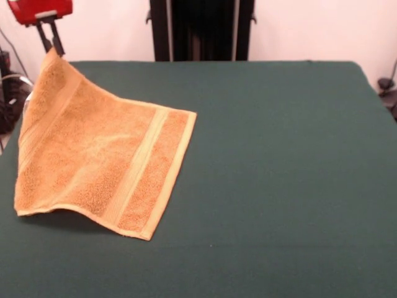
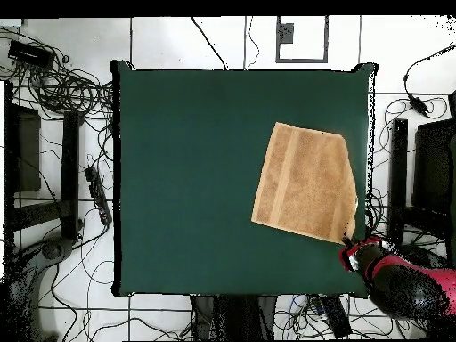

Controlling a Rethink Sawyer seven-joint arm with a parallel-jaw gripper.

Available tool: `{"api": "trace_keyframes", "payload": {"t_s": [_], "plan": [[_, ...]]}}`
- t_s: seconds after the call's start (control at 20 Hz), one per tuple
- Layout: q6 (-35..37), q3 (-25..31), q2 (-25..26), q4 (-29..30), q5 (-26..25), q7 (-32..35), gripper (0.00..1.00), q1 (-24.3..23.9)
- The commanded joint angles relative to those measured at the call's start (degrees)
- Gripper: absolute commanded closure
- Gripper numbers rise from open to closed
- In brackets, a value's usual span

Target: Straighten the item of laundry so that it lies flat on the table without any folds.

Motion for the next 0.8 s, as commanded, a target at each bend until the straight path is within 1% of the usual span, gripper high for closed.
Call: {"api": "trace_keyframes", "payload": {"t_s": [0.05, 0.35, 0.55, 0.75, 0.8], "plan": [[-6.1, -3.5, 1.1, 9.5, -5.3, 0.3, 1.0, 3.5], [-14.1, -10.1, 1.6, 11.3, -12.8, 9.4, 1.0, 8.1], [-20.2, -15.9, 1.3, 12.6, -16.6, 14.4, 1.0, 12.1], [-26.5, -23.5, -0.1, 13.2, -19.4, 18.6, 1.0, 17.7], [-28.6, -26.4, -0.4, 13.1, -20.2, 19.9, 1.0, 20.1]]}}
